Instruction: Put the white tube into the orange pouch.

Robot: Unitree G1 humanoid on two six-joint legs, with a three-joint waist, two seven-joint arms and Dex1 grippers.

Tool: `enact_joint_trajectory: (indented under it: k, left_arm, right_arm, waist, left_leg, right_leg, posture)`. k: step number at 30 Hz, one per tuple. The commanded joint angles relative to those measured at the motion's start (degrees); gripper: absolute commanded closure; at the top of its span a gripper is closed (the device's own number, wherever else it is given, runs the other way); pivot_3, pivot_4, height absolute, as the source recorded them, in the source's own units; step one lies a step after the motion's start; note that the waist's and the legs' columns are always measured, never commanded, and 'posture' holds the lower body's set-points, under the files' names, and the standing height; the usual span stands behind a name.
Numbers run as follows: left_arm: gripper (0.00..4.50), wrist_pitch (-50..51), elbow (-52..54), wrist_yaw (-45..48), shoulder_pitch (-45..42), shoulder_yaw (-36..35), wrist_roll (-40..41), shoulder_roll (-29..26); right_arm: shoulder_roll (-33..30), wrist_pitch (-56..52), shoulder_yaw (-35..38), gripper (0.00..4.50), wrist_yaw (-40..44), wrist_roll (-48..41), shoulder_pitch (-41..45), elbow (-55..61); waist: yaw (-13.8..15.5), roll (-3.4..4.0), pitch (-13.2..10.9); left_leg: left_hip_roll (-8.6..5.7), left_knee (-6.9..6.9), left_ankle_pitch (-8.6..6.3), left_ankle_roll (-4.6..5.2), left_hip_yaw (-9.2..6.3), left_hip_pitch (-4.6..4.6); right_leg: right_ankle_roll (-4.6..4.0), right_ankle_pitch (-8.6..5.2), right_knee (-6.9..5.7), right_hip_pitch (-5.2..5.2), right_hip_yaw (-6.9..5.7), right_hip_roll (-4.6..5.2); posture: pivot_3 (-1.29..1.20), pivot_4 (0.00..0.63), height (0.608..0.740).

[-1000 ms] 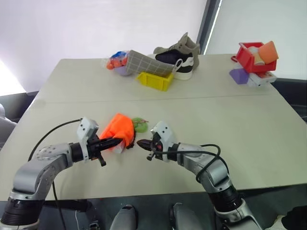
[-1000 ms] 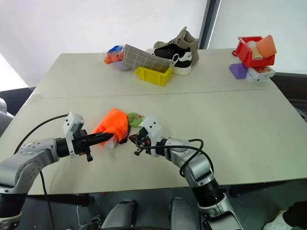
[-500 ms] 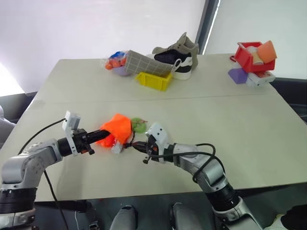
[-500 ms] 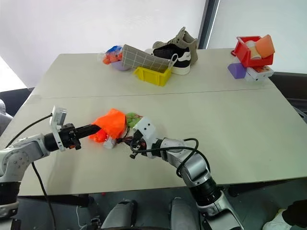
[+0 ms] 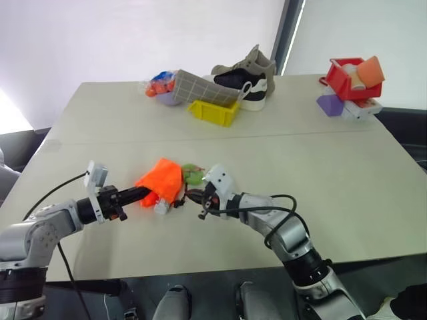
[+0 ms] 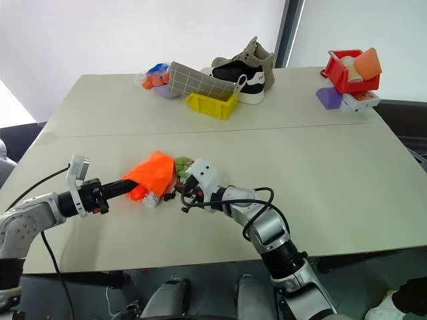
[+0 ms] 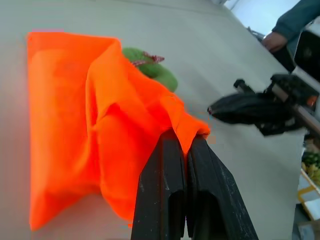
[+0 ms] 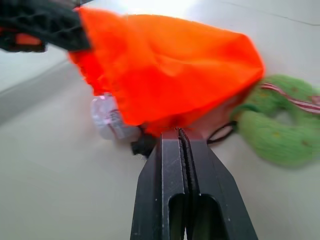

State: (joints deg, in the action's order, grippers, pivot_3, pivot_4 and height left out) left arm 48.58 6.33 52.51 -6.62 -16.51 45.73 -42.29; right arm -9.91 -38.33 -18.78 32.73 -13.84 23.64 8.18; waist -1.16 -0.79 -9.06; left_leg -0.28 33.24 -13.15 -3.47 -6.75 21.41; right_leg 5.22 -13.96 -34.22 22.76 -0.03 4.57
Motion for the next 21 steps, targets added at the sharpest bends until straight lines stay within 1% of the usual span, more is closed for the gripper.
enact_joint_trajectory:
  k: [1, 6, 10, 12, 14, 16, 19, 20, 21]
  left_arm:
    - [4.50, -1.3, 3.5, 0.7, 1.7, -0.3, -0.6, -1.0]
    - [4.50, -3.7, 5.8, 1.5, 5.6, 1.2, -3.9, -2.7]
    - [4.50, -5.8, 7.1, 1.4, 7.3, 1.4, -4.9, -2.4]
    - [3.90, -6.6, 8.2, 1.5, 7.9, 2.0, -5.6, -2.5]
    - [3.13, -7.0, 9.8, 2.2, 9.0, 2.8, -6.1, -3.2]
    - [1.98, -7.2, 11.6, 3.2, 10.7, 3.7, -6.8, -4.1]
    - [0.41, -7.9, 13.2, 4.1, 12.9, 4.6, -8.1, -5.5]
    - [0.03, -8.3, 13.7, 4.6, 13.7, 4.9, -8.7, -6.2]
    - [0.03, -9.0, 14.2, 4.9, 14.5, 5.2, -9.7, -6.8]
  right_arm:
    - [-0.4, 1.1, 2.0, 4.47, 0.7, -1.1, 0.7, 1.9]
    - [-0.4, 1.1, 2.4, 4.47, 0.9, -0.6, 1.2, 1.2]
    - [-0.1, 1.5, 2.5, 4.47, 0.9, -0.3, 1.6, 0.2]
    - [0.0, 1.7, 2.5, 4.50, 0.9, -0.1, 1.8, -0.3]
    - [0.0, 1.9, 2.5, 4.50, 0.9, -0.1, 1.9, -0.6]
    - [0.0, 2.0, 2.5, 4.50, 1.0, -0.1, 1.9, -0.7]
    - [-0.2, 2.3, 2.5, 4.50, 1.2, -0.1, 1.9, -0.9]
    - [-0.3, 2.3, 2.5, 4.50, 1.3, -0.1, 1.9, -0.8]
    - [-0.3, 2.4, 2.5, 4.50, 1.4, -0.2, 1.8, -0.7]
  waist:
    - [0.0, 0.00, 0.0]
    - [-0.1, 0.03, 0.0]
    - [0.0, 0.03, 0.0]
    - [0.0, 0.03, 0.0]
    - [0.0, 0.03, 0.0]
    - [0.0, 0.04, 0.0]
    - [0.0, 0.07, 0.0]
    - [0.0, 0.08, 0.0]
    - [0.0, 0.09, -0.1]
  left_leg:
    - [0.00, 0.00, 0.00, 0.00, 0.00, 0.00]
    - [0.01, -0.01, 0.00, 0.00, 0.00, -0.01]
    - [0.01, -0.03, 0.00, -0.01, 0.00, 0.02]
    - [0.01, -0.03, -0.01, -0.01, 0.00, 0.03]
    - [0.01, -0.03, -0.01, -0.01, 0.00, 0.03]
    - [0.01, -0.03, -0.01, -0.01, 0.01, 0.03]
    - [0.01, -0.06, -0.01, -0.01, 0.01, 0.04]
    - [0.01, -0.06, -0.01, -0.01, 0.01, 0.04]
    - [0.02, -0.06, -0.01, -0.01, 0.01, 0.04]
  right_leg:
    - [0.00, 0.00, 0.00, 0.00, 0.00, 0.00]
    - [0.05, -0.04, -0.01, 0.04, 0.00, -0.01]
    - [-0.02, -0.01, 0.03, 0.05, 0.01, 0.00]
    - [-0.02, -0.01, 0.03, 0.07, 0.01, 0.00]
    - [-0.02, -0.01, 0.03, 0.06, 0.01, 0.01]
    - [-0.02, -0.01, 0.04, 0.06, 0.01, 0.01]
    - [-0.03, -0.01, 0.04, 0.09, 0.01, 0.01]
    - [-0.03, -0.02, 0.03, 0.11, 0.01, 0.01]
    - [-0.04, -0.02, 0.03, 0.13, 0.01, 0.00]
  posture:
    - [0.00, 0.150, 0.740]
    - [0.00, 0.150, 0.740]
    - [0.00, 0.150, 0.740]
    - [0.00, 0.150, 0.740]
    - [0.00, 0.150, 0.740]
    - [0.00, 0.150, 0.740]
    - [0.00, 0.150, 0.740]
    - [0.00, 0.150, 0.740]
    - [0.00, 0.150, 0.740]
